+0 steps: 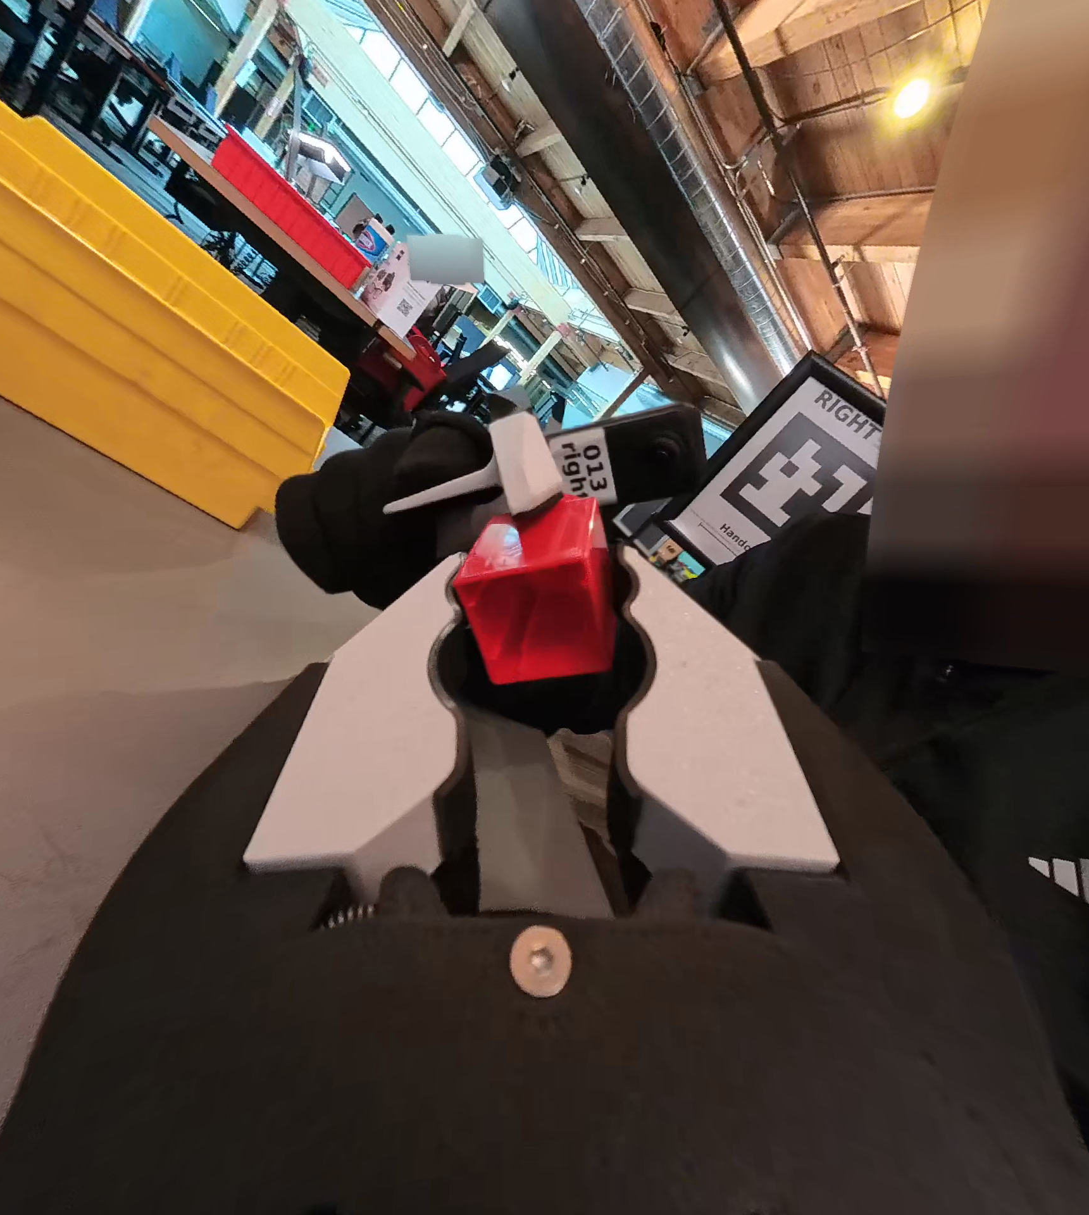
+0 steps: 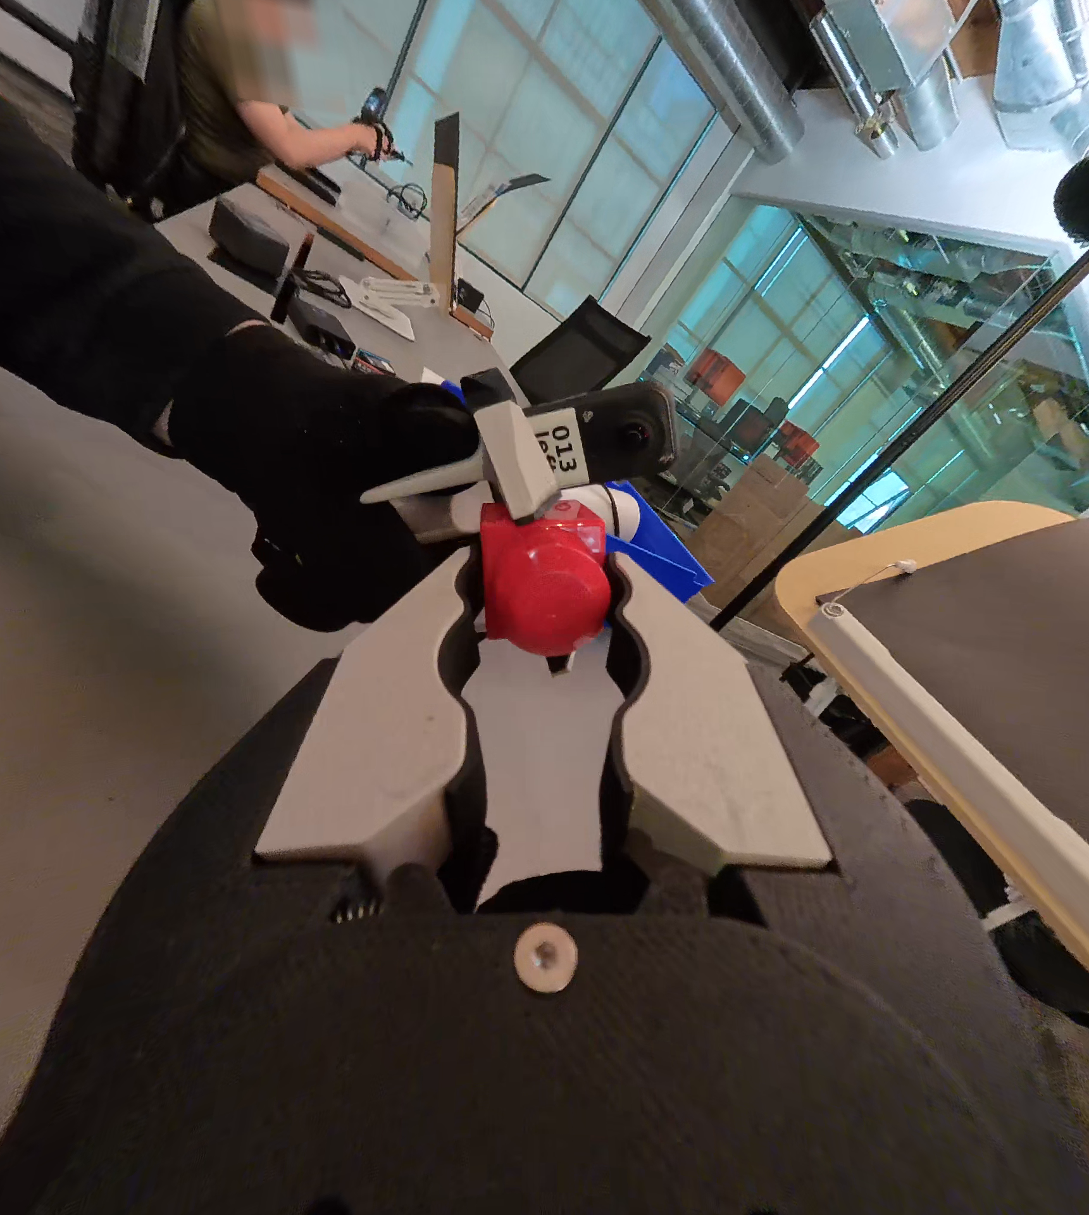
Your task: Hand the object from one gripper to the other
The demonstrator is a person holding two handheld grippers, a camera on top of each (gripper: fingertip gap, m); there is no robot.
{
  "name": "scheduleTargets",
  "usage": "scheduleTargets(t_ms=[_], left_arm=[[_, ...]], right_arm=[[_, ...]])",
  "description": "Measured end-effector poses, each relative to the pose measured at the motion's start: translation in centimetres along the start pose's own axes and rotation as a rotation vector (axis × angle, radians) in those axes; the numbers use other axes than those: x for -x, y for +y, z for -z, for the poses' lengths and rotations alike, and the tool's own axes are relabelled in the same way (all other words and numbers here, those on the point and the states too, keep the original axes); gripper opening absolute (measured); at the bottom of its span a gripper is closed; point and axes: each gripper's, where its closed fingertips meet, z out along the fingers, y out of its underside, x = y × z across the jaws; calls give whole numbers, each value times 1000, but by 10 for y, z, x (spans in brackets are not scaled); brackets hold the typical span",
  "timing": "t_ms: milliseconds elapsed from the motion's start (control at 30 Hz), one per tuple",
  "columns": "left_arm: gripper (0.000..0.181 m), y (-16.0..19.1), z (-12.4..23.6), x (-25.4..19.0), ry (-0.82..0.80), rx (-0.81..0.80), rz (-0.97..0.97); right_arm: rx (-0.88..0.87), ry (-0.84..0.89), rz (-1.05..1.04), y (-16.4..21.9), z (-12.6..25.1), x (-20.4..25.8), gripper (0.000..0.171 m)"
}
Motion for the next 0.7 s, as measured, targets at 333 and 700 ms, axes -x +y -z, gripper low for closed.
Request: scheduleTargets(t_ms=[333, 700], left_arm=[[38, 4, 18, 26, -276, 141, -183], [38, 70, 52, 8, -235, 950, -198]], right_arm=[[91, 9, 17, 18, -1, -2, 69], [166, -247, 165, 22, -15, 63, 80]])
